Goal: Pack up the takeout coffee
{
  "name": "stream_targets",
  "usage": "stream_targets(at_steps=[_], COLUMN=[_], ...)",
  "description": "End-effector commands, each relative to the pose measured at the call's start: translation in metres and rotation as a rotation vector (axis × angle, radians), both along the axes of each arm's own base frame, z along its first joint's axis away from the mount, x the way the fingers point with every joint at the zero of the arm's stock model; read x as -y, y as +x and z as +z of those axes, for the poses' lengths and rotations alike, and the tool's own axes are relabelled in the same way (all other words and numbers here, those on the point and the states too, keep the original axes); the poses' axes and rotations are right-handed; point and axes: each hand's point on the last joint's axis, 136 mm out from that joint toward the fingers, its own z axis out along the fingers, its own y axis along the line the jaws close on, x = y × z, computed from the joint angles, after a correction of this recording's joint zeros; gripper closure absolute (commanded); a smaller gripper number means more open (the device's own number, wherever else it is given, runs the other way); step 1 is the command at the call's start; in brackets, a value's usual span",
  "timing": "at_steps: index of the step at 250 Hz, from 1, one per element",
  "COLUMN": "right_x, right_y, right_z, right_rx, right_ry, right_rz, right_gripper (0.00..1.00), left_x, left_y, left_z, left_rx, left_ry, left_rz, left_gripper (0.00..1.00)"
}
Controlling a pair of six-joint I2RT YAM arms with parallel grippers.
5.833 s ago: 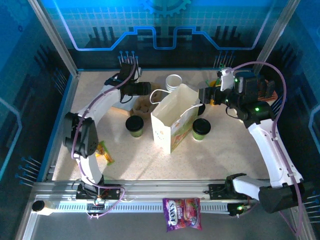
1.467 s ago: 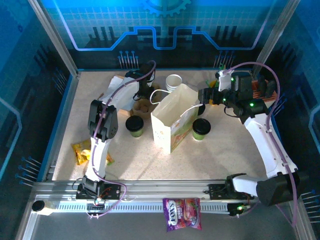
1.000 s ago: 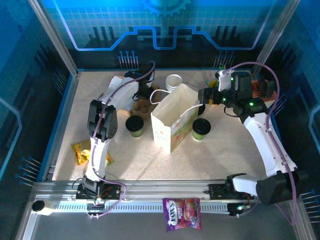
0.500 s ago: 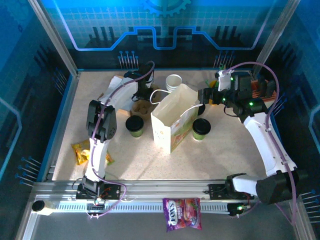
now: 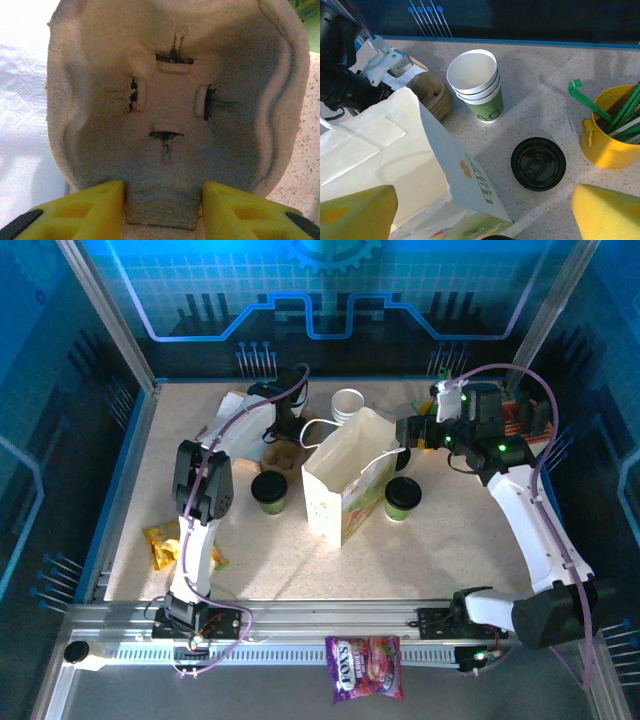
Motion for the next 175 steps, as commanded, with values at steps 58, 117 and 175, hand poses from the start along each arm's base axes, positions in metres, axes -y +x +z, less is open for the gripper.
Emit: stream_targets(at_steps=[58, 117, 175], right_x=[0.0011, 0.0014, 0.0007], right_y=[0.0044, 0.0037, 0.0041], right_z=[-0.0008, -0.0001, -0.0022], right_rx=[0.007, 0.01, 0.004], right_ry=[0.007, 0.006, 0.009], right_rz=[0.008, 0.008, 0.01], right_gripper=[0.09, 0.09, 0.09], left_x=[-0.0059, -0.0087, -0.0102], left_y=[-0.0128, -0.0131, -0.0138], left_z=[0.0235, 0.0265, 0.0219], left_rx=[-0.001, 0.004, -0.002], left_ry=[-0.011, 0.001, 0.009], left_rz=[-0.002, 0.001, 0.005], left_gripper=[0.58, 0.58, 0.55])
